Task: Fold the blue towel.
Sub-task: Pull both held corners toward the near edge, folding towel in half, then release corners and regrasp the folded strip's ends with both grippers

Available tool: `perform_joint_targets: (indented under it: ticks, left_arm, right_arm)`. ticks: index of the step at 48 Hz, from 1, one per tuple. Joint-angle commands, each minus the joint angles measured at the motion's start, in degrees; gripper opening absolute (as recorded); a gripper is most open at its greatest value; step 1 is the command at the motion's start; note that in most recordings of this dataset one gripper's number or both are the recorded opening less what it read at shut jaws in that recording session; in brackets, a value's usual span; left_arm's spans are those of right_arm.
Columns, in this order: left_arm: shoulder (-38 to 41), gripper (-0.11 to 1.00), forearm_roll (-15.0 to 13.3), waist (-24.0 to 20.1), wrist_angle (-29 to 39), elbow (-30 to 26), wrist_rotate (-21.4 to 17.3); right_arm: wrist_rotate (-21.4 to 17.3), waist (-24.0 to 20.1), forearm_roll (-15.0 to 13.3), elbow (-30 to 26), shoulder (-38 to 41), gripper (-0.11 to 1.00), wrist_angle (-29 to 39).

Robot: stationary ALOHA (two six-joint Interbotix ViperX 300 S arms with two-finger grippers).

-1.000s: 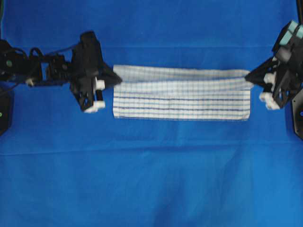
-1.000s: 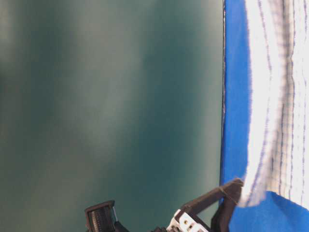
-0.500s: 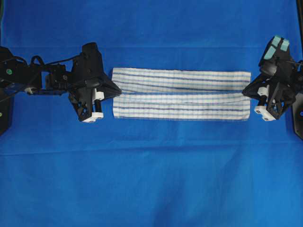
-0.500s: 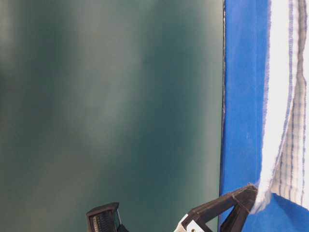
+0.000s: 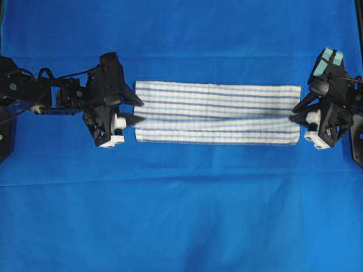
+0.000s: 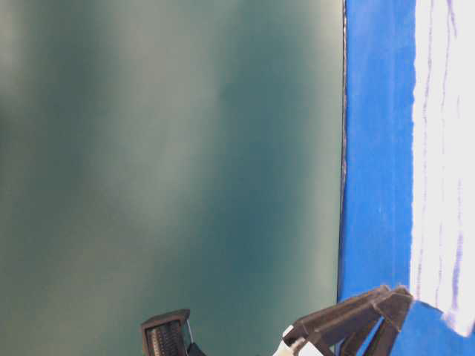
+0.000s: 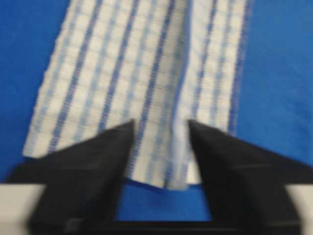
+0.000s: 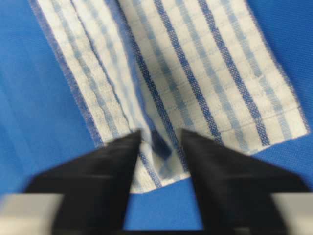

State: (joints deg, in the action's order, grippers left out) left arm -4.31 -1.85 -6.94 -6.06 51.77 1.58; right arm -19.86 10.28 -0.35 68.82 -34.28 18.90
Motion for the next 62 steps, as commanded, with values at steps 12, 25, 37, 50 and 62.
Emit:
perform_joint_targets:
  ticks: [12, 25, 37, 50, 62]
  left_arm:
    - [-2.9, 0.77, 0.18, -1.76, 0.09, -0.97, -1.41]
    - [-2.37, 0.75, 0.18, -8.09, 0.09, -2.46, -1.49]
    - [-2.37, 0.75, 0.18, -8.88, 0.09, -2.37, -1.58]
    - [2.9, 0.75, 0.18, -10.02, -1.49, -4.04, -1.58]
    - [9.93, 0.75, 0.18, -13.18, -1.58, -5.71, -1.58]
  right_arm:
    - [0.09, 1.23, -2.72, -1.67, -1.49, 0.61, -0.35]
    - [0.18, 11.6, -7.03, -1.76, -1.41, 0.61, 0.0]
    - [0.26, 14.41, -9.05, -1.85, -1.05, 0.61, -0.09]
    - [0.26, 16.52, -9.93, -1.41, 4.75, 0.61, -2.64]
    - [0.44, 18.98, -10.72, -1.49, 15.38, 0.61, -8.26]
